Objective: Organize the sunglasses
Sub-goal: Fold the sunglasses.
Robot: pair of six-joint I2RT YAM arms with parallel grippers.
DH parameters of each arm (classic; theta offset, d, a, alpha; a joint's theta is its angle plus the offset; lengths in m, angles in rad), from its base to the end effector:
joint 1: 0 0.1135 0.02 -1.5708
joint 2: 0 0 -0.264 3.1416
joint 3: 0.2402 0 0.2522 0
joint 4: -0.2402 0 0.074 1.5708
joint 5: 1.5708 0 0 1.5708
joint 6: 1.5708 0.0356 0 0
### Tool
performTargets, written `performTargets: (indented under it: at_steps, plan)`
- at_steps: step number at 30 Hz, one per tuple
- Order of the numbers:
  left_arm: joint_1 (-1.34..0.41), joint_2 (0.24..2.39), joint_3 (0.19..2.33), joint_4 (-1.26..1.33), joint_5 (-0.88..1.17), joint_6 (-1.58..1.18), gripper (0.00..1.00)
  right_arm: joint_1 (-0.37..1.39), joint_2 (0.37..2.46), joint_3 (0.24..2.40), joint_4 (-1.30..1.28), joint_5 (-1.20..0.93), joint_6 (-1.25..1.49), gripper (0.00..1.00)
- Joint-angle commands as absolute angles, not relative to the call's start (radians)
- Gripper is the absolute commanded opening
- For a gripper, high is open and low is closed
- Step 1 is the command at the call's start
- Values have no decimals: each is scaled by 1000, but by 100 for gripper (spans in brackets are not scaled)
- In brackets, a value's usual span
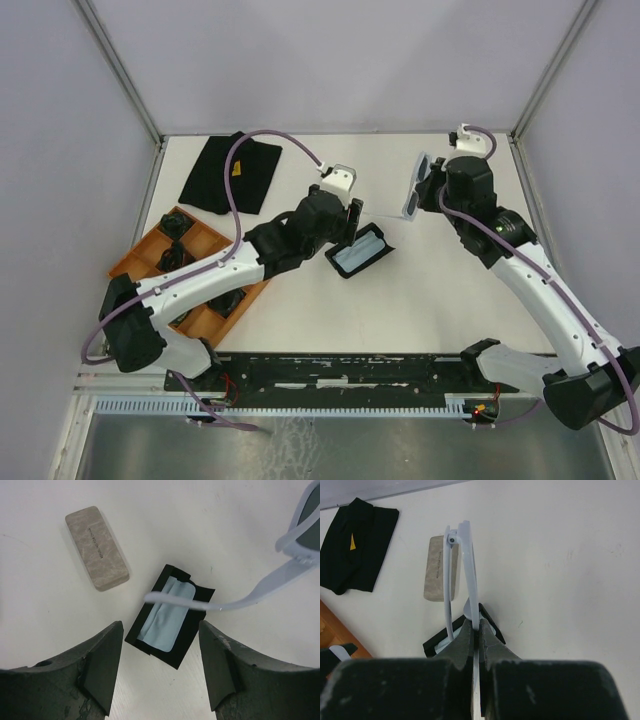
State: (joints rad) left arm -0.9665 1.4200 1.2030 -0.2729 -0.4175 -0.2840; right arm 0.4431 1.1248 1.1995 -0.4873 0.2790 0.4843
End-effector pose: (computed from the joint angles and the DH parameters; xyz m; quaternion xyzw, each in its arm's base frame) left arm 0.1974 -0.2605 0.3302 0.1803 0.8262 -0.1505 0.5121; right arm 0.2256 0.0962 0.3864 0.0932 0.8271 0.1383 0.5368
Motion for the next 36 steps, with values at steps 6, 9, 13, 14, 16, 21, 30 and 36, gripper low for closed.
performTargets:
  at_steps: [6, 9, 13, 14, 16, 21, 30, 36]
  plan:
    - [-971, 1496, 1347, -206, -456, -230, 69, 446, 1123, 1151, -433, 139, 503, 0]
    - [-971, 1523, 1372, -211, -456, -230, 69, 448, 1125, 1131, -404, 93, 506, 0]
    - [-971, 1556, 1408, -223, -452, -229, 69, 452, 1135, 1124, -398, 52, 492, 0]
    - [-971, 1563, 1416, -225, -447, -229, 69, 451, 1141, 1125, -400, 42, 487, 0]
    - [-974, 1574, 1431, -225, -436, -229, 69, 454, 1151, 1126, -400, 15, 481, 0]
    - [-984, 1607, 1473, -235, -418, -222, 69, 465, 1178, 1130, -402, -16, 468, 0]
    - [-1006, 1656, 1526, -259, -400, -204, 69, 501, 1223, 1159, -427, -43, 445, 0]
    - [-1006, 1651, 1506, -267, -437, -193, 69, 514, 1203, 1141, -446, 43, 455, 0]
